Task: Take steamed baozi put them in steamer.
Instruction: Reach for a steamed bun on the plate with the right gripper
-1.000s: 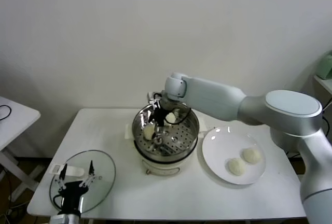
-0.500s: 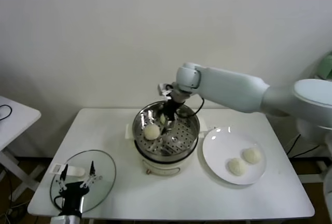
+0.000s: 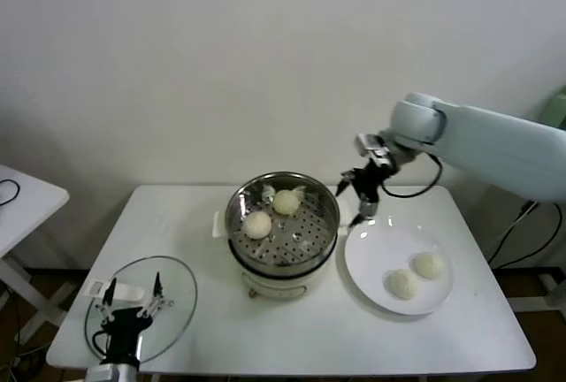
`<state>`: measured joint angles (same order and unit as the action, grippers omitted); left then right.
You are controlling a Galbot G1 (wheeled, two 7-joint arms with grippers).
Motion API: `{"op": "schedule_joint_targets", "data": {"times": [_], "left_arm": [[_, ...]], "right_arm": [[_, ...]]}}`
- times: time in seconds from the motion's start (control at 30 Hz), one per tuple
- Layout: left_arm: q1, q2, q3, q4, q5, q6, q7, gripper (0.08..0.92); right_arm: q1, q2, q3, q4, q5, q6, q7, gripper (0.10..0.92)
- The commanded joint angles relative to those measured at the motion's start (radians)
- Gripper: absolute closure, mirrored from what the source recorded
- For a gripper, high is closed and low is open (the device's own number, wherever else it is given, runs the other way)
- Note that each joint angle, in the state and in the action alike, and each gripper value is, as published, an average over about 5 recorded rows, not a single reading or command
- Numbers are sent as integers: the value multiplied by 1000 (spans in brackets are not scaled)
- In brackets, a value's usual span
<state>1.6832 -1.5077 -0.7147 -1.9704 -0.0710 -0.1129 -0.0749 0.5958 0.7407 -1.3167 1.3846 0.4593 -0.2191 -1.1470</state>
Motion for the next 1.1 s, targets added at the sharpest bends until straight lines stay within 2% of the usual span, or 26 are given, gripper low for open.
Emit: {"op": "schedule_joint_targets", "data": {"times": [0.03,0.4,1.1], "left_arm": [[12,0,2,-1,2,-2,1,177],[19,-6,3,0,7,-1,1,177],[10,-5,-1,30,0,-6,1,177]], "right_arm": [[-282,-288,198,51,-283,60,-33,203],[-611,-287,412,17,-386,59,-14,203],[-577,-74,349,-108,-411,48,21,203]]}}
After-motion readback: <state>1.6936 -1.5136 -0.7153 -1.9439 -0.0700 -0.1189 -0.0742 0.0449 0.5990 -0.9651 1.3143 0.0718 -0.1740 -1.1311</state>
